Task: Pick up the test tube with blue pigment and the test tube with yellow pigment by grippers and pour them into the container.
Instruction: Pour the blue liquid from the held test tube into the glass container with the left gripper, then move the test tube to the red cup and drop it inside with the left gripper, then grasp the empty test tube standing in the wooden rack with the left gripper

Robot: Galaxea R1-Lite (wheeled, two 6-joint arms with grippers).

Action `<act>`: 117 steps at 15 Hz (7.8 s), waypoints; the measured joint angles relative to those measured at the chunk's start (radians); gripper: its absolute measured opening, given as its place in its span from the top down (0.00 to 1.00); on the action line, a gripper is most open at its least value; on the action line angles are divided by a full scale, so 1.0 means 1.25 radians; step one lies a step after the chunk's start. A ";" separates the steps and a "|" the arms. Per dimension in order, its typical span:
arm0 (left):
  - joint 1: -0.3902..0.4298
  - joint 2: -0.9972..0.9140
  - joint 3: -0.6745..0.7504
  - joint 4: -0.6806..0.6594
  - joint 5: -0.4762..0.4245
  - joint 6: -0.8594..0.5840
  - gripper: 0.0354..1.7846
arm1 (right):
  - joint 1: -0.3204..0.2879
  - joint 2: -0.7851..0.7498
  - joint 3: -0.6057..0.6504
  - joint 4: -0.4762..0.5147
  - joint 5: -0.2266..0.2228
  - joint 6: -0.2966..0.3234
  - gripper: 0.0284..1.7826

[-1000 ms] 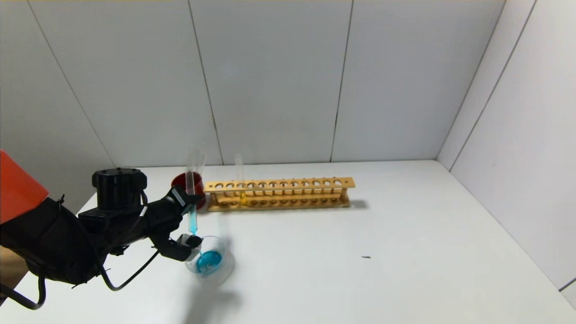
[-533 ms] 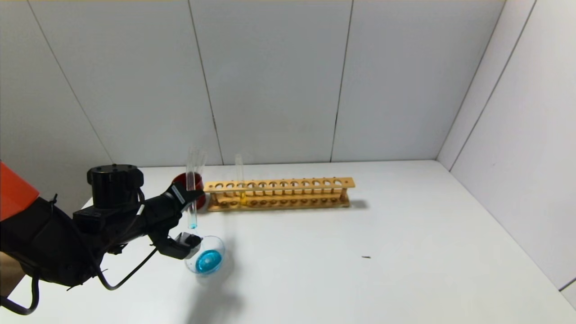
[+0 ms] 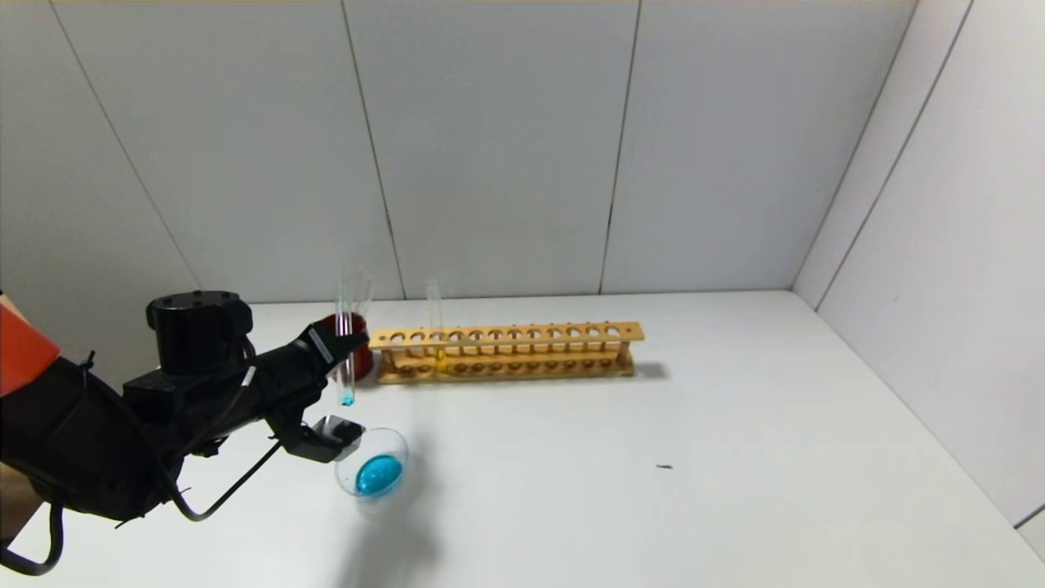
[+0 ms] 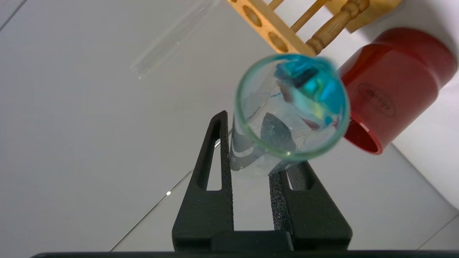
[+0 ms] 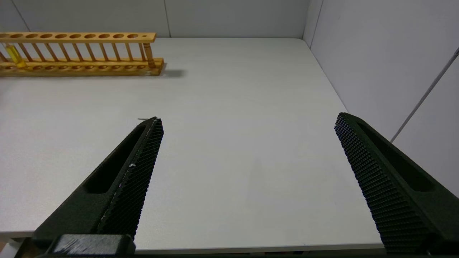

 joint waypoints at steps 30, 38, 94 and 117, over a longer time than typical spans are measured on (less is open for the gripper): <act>0.013 -0.227 -0.035 0.118 0.203 -1.471 0.83 | 0.000 0.000 0.000 0.000 0.000 0.000 0.02; 0.017 -0.259 -0.086 0.263 0.199 -1.820 0.83 | 0.000 0.000 0.000 0.000 0.000 0.000 0.02; 0.111 -0.134 -0.501 0.556 0.166 -1.919 0.02 | 0.000 0.000 0.000 0.000 0.000 0.000 0.02; -0.172 -0.043 -0.376 0.547 0.163 -1.988 0.02 | 0.000 0.000 0.000 0.000 0.000 0.000 0.02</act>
